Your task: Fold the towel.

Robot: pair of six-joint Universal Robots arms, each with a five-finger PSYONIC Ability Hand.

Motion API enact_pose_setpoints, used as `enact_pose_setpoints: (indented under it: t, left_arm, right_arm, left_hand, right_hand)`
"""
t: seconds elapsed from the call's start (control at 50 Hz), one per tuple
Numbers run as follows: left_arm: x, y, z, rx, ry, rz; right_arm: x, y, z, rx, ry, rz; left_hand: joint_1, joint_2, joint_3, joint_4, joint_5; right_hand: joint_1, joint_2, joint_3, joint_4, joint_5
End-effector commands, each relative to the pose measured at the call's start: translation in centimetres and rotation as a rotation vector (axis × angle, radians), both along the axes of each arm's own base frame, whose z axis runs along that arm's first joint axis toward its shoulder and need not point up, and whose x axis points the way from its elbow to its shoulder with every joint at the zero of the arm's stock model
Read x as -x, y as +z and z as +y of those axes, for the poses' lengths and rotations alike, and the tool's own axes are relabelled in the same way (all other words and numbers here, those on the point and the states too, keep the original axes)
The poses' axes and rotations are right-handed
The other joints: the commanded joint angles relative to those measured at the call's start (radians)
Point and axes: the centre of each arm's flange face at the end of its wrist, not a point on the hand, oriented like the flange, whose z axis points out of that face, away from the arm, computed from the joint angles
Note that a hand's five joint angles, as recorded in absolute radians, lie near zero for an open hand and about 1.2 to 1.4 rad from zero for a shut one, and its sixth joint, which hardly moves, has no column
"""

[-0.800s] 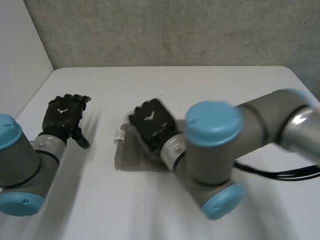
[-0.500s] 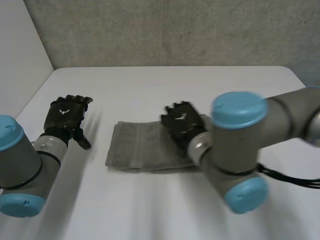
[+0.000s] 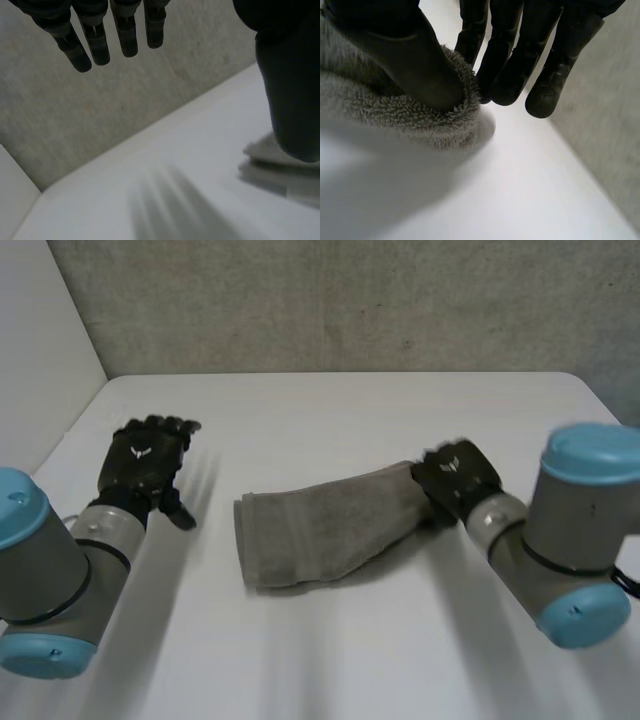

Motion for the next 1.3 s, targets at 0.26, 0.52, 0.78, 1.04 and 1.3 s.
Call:
enact_pose_setpoints:
  t: [0.26,0.52,0.78,1.04,1.3]
  left_arm:
    - [0.2,5.4,-0.6,0.115,-0.001,0.166]
    - [2.3,1.6,0.3,-0.067,-0.057,0.207]
    - [4.6,-5.8,1.9,-0.331,-0.107,0.086]
    - [5.1,1.5,1.4,-0.216,-0.126,0.099]
    - [3.5,16.0,3.2,-0.075,-0.043,0.313]
  right_arm:
    - [-15.4,-2.3,12.4,-0.162,0.509,0.056]
    - [-9.2,3.5,6.8,-0.195,0.188,-0.234]
    - [-8.4,-4.0,4.2,-0.342,0.145,-0.165]
    - [-6.3,4.1,1.8,-0.189,0.084,-0.304]
    - [2.3,16.5,0.3,0.019,-0.219,-0.561]
  left_hand:
    - [-0.086,-0.079,-0.064,-0.083,-0.215]
    - [-0.065,-0.058,-0.044,-0.062,-0.195]
    - [-0.059,-0.052,-0.038,-0.057,-0.189]
    - [-0.065,-0.058,-0.044,-0.062,-0.195]
    - [-0.086,-0.079,-0.064,-0.083,-0.215]
  right_hand:
    - [-0.599,-0.720,-0.731,-0.740,-0.714]
    - [-1.017,-1.139,-1.150,-1.159,-1.133]
    - [-1.017,-1.139,-1.150,-1.159,-1.133]
    - [-1.017,-1.139,-1.150,-1.159,-1.133]
    - [-1.017,-1.139,-1.150,-1.159,-1.133]
